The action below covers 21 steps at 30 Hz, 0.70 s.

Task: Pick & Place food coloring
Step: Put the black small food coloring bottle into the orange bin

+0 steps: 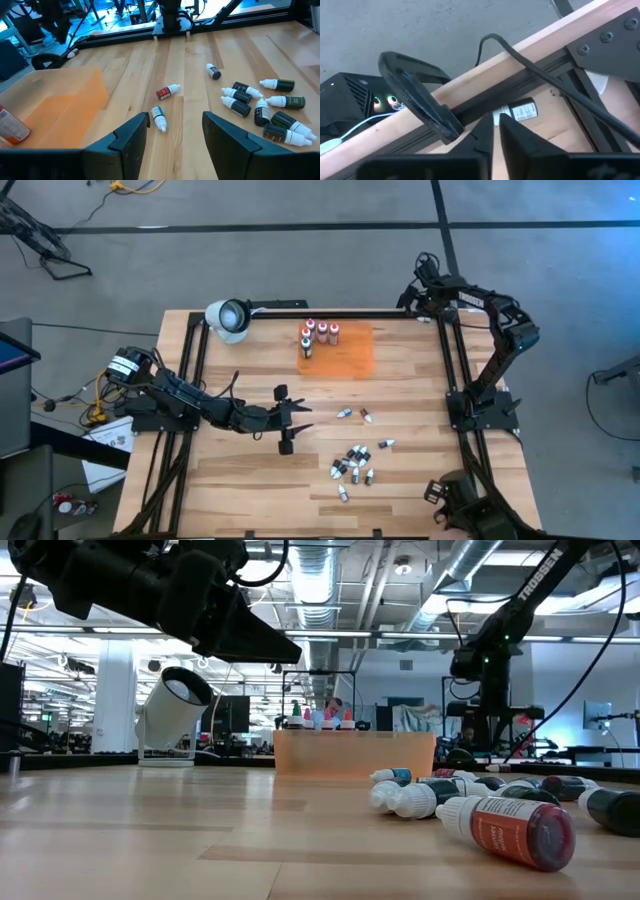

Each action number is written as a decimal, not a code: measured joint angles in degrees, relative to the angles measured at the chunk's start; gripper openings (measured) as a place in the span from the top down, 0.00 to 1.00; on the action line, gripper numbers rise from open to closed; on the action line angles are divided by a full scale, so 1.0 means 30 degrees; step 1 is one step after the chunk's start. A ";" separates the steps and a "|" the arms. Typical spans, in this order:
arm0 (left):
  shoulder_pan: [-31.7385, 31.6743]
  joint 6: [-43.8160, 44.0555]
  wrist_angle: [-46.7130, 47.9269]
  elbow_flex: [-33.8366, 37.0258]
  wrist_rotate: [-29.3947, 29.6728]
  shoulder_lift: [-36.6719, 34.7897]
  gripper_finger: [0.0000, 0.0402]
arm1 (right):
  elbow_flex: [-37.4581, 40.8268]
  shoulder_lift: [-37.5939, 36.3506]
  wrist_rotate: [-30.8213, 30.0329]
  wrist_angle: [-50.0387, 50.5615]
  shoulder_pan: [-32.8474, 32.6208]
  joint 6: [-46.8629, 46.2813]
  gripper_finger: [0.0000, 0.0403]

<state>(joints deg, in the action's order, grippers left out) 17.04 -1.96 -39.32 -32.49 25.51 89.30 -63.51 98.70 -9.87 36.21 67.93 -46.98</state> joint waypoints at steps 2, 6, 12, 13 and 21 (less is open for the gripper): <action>0.0000 0.0001 -0.0001 0.0000 -0.0339 0.0000 0.54 | 0.0112 0.0007 -0.0224 -0.0073 -0.0111 -0.0006 0.99; 0.0005 0.0013 -0.0005 0.0000 -0.0426 0.0000 0.54 | 0.0374 0.0022 -0.0584 -0.0241 -0.0295 -0.0016 0.99; 0.0000 0.0372 0.0003 0.0000 -0.0433 -0.0006 0.54 | 0.0642 0.0022 -0.0828 -0.0117 -0.0662 -0.0857 0.99; 0.0000 0.0372 0.0003 0.0000 -0.0433 0.0000 0.54 | 0.0699 0.0022 -0.0821 -0.0107 -0.0706 -0.0879 1.00; 0.0007 0.0960 0.0142 0.0000 -0.0911 -0.0003 0.54 | 0.0411 0.1162 -0.1687 0.0225 -0.1191 -0.1793 1.00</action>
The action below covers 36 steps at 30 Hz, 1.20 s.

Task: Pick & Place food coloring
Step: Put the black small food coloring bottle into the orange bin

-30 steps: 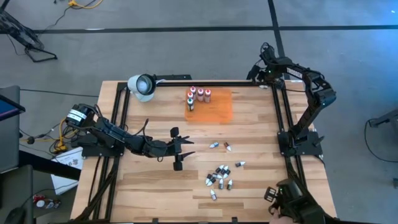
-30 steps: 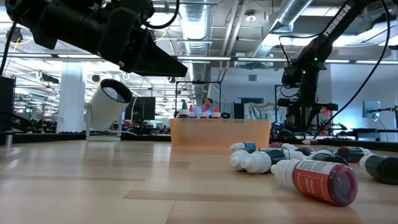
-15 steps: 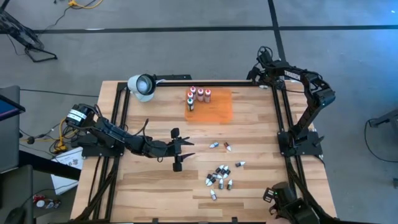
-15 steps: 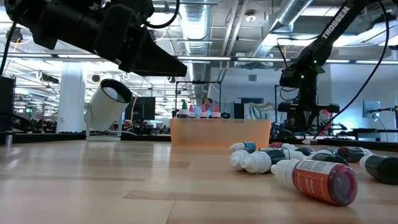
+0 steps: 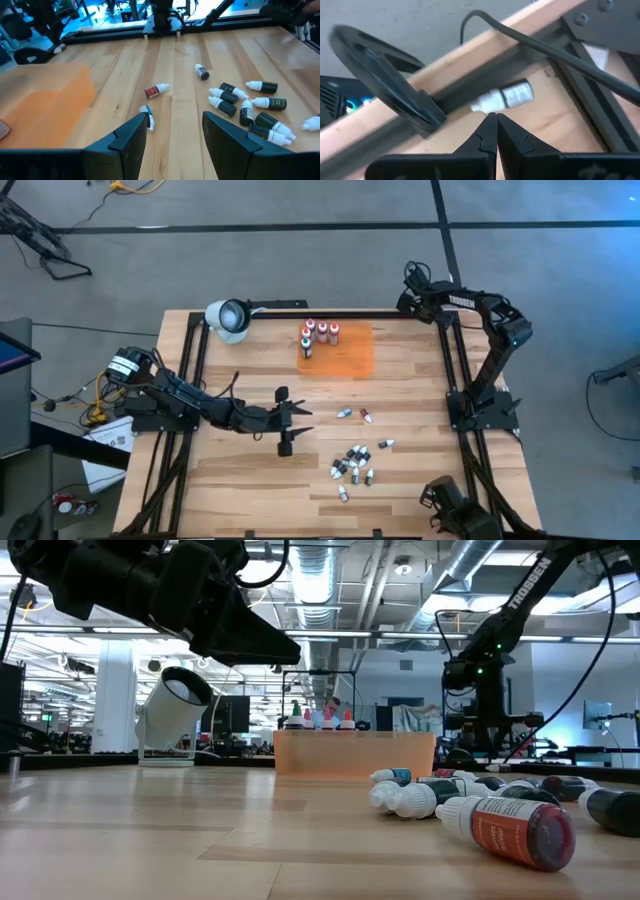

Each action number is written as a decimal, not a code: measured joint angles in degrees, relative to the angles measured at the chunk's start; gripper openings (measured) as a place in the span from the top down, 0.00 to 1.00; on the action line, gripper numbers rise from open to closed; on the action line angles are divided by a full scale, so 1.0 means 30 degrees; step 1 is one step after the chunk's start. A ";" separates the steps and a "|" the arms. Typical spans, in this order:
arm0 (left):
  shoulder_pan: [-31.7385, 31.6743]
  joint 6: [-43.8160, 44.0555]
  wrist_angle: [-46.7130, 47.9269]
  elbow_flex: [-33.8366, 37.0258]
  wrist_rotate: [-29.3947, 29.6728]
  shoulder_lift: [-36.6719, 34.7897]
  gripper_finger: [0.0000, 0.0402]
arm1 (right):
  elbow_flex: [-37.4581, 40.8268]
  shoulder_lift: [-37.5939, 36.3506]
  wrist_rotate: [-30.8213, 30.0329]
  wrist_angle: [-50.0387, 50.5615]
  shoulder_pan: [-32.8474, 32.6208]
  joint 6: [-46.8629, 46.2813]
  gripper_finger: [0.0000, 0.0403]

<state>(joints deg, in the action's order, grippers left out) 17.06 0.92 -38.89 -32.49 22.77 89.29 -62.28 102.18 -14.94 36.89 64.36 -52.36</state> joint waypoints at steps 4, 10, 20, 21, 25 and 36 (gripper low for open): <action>0.0000 0.0476 0.0526 0.0000 -0.0008 0.0003 0.54 | -0.0594 0.0892 0.0368 0.0768 0.0360 0.0087 1.00; 0.0000 0.0648 0.0902 0.0007 -0.0045 0.0003 0.54 | -0.1530 0.2500 -0.0065 0.1746 0.0385 0.0090 1.00; -0.0108 0.0444 0.0627 0.0007 0.0153 0.0003 0.54 | -0.1832 0.2277 0.0688 0.2246 0.0517 0.1275 1.00; -0.0140 0.0432 0.0618 0.0007 0.0180 0.0003 0.54 | -0.1947 0.2009 0.0496 0.2426 0.0525 0.1388 1.00; -0.0275 0.0419 0.0560 0.0007 0.0361 0.0003 0.54 | -0.2471 0.0736 -0.1283 0.2570 0.0638 0.1739 1.00; -0.0277 0.0403 0.0646 0.0007 0.0446 0.0003 0.54 | -0.2550 0.2040 -0.1340 0.3021 0.1169 0.2368 1.00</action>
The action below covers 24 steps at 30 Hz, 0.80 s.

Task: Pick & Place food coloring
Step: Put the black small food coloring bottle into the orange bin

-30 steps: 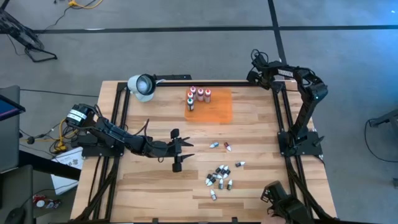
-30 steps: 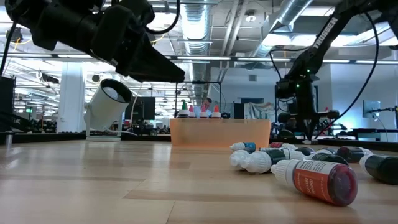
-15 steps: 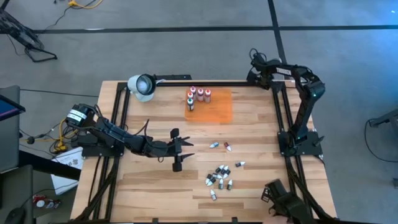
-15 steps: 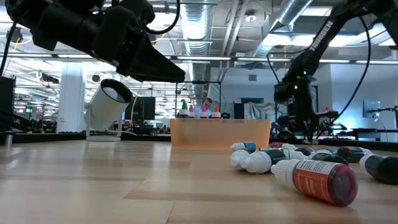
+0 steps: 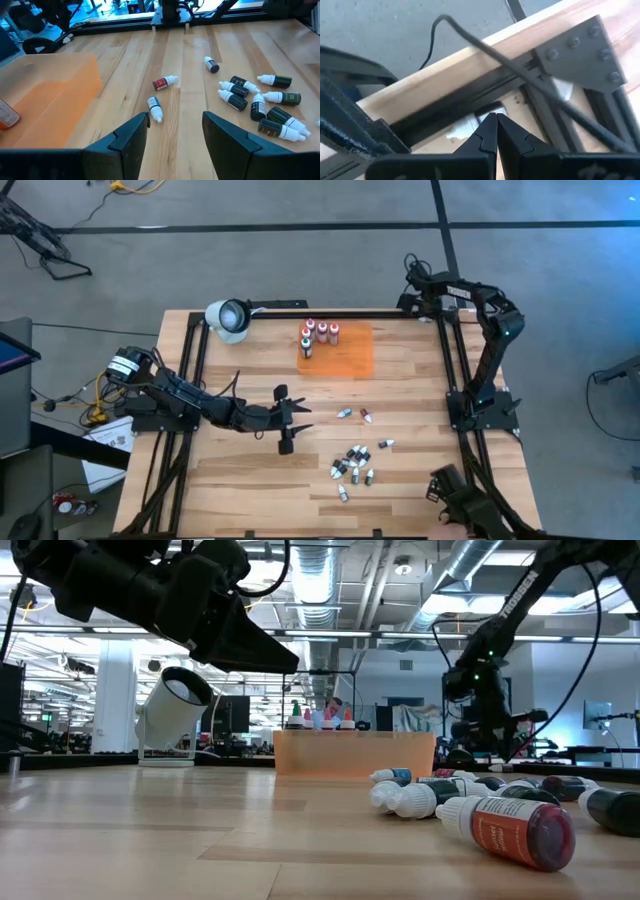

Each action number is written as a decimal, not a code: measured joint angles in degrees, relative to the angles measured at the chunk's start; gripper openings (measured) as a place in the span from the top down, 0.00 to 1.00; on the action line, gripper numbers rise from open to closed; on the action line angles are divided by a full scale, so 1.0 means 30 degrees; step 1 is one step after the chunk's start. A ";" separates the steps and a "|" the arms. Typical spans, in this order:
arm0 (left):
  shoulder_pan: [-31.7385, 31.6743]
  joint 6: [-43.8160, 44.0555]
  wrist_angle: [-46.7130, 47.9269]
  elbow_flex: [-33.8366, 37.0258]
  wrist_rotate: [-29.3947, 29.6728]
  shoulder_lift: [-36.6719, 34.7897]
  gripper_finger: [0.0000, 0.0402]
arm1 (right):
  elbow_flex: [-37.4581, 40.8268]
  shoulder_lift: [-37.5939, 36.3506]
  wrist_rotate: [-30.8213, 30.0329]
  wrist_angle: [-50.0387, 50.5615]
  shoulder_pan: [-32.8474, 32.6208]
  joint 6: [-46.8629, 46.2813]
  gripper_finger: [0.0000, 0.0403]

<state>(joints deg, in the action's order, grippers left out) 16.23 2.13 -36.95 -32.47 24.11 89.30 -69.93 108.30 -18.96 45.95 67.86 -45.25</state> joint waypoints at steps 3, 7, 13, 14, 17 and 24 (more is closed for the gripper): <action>0.0000 -0.0025 -0.0006 0.0000 0.0135 0.0000 0.54 | -0.0055 0.0503 0.0004 -0.0151 0.0050 -0.0035 1.00; -0.0052 -0.0035 -0.0005 0.0000 0.0207 0.0000 0.54 | 0.0009 0.1391 0.0136 -0.0290 0.0048 0.0067 1.00; -0.0058 -0.0042 0.0001 0.0000 0.0208 0.0000 0.54 | -0.0131 0.1899 0.1031 -0.0340 -0.0149 0.0509 1.00; -0.0058 -0.0104 0.0001 0.0000 0.0214 0.0000 0.54 | -0.0131 0.1898 0.1264 -0.0294 -0.0207 0.0804 1.00; -0.0058 -0.0204 0.0001 0.0000 0.0214 0.0000 0.54 | -0.0117 0.1705 0.1478 -0.0197 -0.0379 0.1504 1.00; -0.0066 -0.0262 -0.0013 0.0000 0.0199 0.0000 0.54 | 0.0040 0.0894 0.1202 0.0577 -0.1216 0.1678 1.00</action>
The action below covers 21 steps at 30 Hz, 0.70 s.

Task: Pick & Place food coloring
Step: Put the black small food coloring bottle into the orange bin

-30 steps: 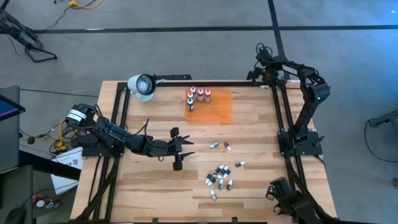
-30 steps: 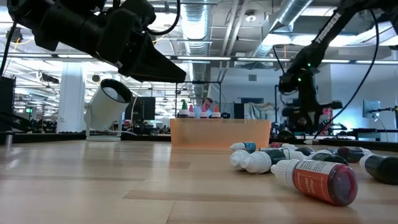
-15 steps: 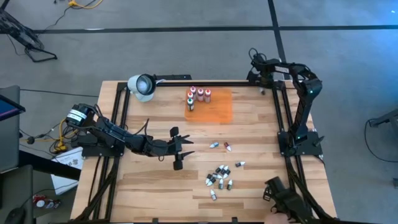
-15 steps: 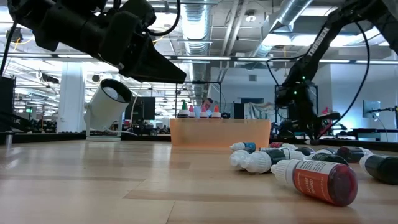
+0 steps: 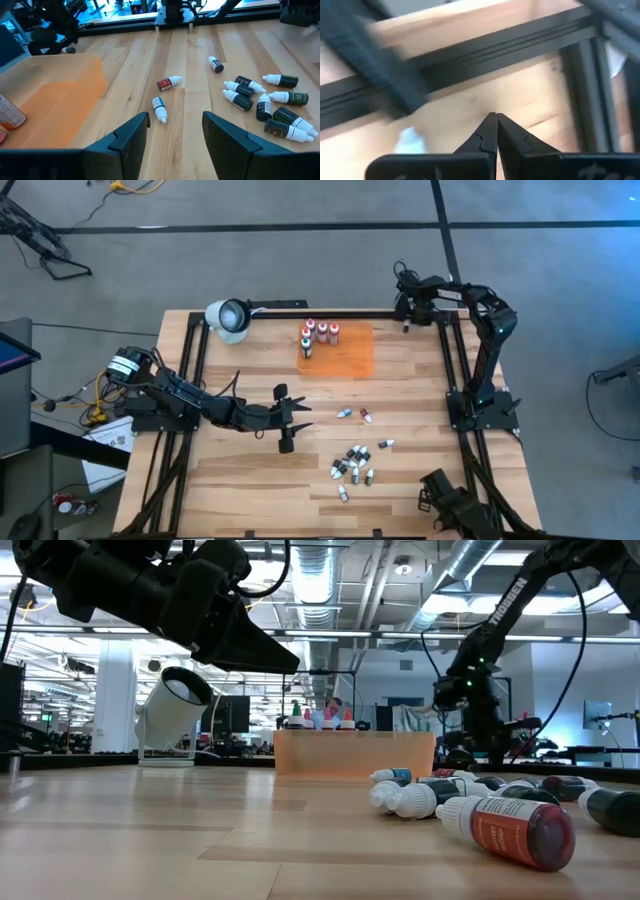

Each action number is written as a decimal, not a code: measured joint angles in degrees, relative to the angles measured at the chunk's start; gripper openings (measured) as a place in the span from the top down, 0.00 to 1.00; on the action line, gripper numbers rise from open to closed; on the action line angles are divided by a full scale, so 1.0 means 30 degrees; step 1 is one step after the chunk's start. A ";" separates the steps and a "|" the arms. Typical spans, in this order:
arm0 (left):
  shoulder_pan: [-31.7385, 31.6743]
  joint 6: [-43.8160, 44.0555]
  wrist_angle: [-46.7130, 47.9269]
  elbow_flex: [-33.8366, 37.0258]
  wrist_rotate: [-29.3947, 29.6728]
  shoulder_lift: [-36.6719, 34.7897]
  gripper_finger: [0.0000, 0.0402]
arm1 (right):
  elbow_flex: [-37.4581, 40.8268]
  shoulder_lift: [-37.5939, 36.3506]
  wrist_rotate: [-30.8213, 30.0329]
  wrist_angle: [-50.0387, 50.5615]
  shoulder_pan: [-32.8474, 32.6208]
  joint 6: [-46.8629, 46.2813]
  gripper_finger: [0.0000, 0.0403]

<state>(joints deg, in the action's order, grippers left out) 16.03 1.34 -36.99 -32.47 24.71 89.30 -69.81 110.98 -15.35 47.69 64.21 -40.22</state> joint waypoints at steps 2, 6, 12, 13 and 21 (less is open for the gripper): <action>-0.0005 0.0010 0.0000 0.0000 0.0000 0.0000 0.54 | -0.0018 -0.0279 0.0019 -0.0181 0.0031 0.0002 1.00; -0.0007 0.0113 -0.0052 0.0000 -0.0006 0.0000 0.54 | -0.0026 -0.0544 -0.0230 -0.0801 0.0009 0.0086 1.00; -0.0007 0.0248 -0.0080 0.0000 0.0032 0.0000 0.54 | -0.0292 -0.0605 0.0462 -0.2084 -0.0822 0.2259 1.00; -0.0007 0.0255 -0.0080 0.0000 0.0061 0.0000 0.54 | -0.0446 -0.0605 0.0369 -0.1994 -0.0986 0.2492 1.00; -0.0007 0.0303 -0.0126 0.0000 0.0527 0.0000 0.54 | -0.1626 -0.0685 0.1913 -0.2116 -0.1851 0.4968 0.99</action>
<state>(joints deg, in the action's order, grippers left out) 16.01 2.25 -37.37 -32.47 26.29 89.30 -74.69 108.92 -9.61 41.34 58.66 -25.32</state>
